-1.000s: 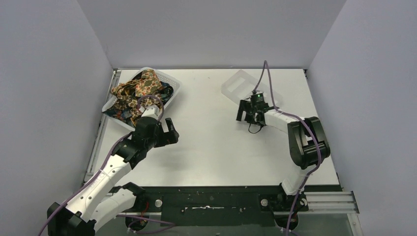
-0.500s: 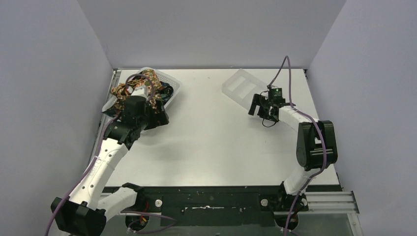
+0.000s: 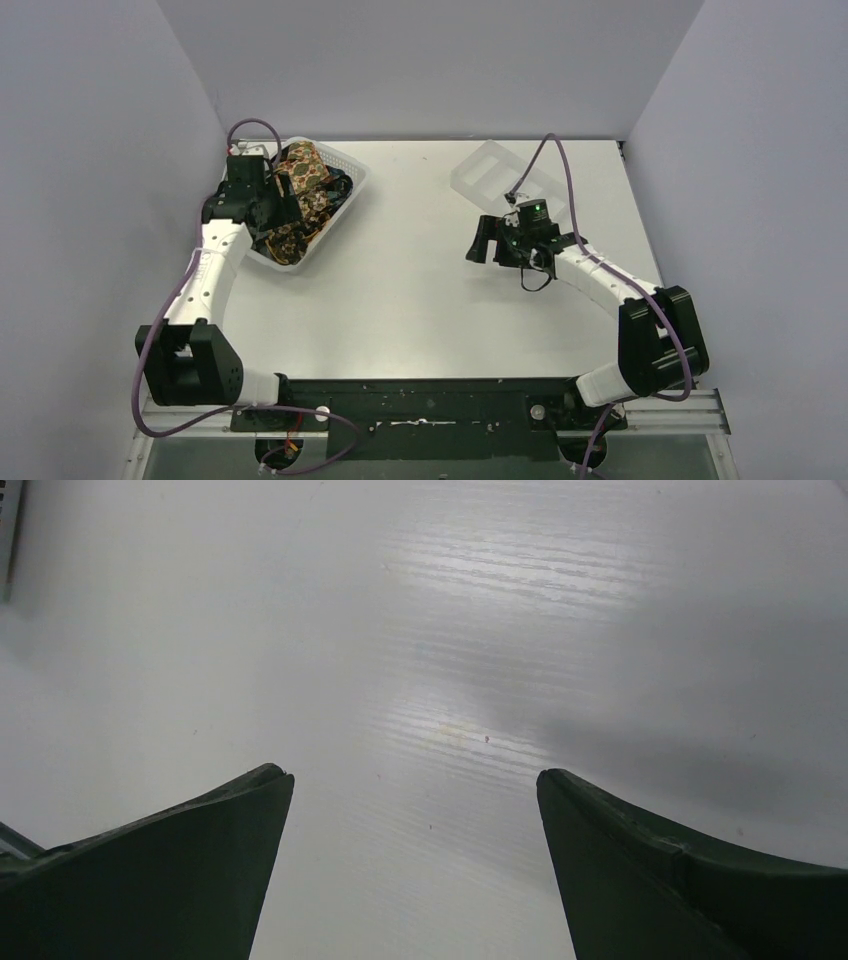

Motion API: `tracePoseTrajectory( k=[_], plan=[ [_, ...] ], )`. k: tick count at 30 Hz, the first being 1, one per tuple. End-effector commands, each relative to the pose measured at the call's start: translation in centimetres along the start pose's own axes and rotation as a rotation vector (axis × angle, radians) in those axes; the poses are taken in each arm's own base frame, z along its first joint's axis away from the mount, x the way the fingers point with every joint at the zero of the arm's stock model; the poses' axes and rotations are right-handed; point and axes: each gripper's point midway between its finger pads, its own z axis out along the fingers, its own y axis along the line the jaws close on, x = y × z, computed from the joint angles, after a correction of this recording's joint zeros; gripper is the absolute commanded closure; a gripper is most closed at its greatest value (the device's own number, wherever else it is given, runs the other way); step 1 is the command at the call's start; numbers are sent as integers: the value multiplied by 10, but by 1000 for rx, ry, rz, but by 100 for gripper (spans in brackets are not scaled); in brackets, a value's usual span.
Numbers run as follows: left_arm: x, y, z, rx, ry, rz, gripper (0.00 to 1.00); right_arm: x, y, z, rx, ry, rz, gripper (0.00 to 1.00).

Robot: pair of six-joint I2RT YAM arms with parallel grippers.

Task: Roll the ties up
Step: Pick up the tie from the bin.

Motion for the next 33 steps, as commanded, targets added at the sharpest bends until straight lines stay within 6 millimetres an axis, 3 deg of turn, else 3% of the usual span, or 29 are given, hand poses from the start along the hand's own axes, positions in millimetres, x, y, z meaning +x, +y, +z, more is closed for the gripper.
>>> tracePoseTrajectory(
  k=[1,3,7,12,17,20,24,25,30,33],
  plan=[
    [-21,4,1,-33,-57,44,28,-9,11,-11,-27,-31,-8,0],
    [-25,20,7,-78,-66,8,26,-10,11,-13,-25,-32,-15,0],
    [-25,23,19,-76,-74,-10,22,-9,11,-14,-23,-24,-24,0],
    [-19,17,38,-37,-54,11,28,-3,9,-11,-23,2,-19,0],
    [-7,17,45,-19,-39,30,36,4,6,-10,-21,15,-9,0],
    [-1,19,49,-28,-23,45,45,6,6,-8,-22,24,-1,0],
    [1,22,47,-39,1,74,91,5,8,-9,-28,24,-1,0],
    [-3,22,43,-36,-2,77,97,4,9,-10,-30,22,-4,0],
    [-31,13,21,0,-72,99,100,2,10,-13,-32,17,-5,0],
    [-54,-6,-7,93,-129,99,100,2,11,-16,-31,14,-5,0]
  ],
)
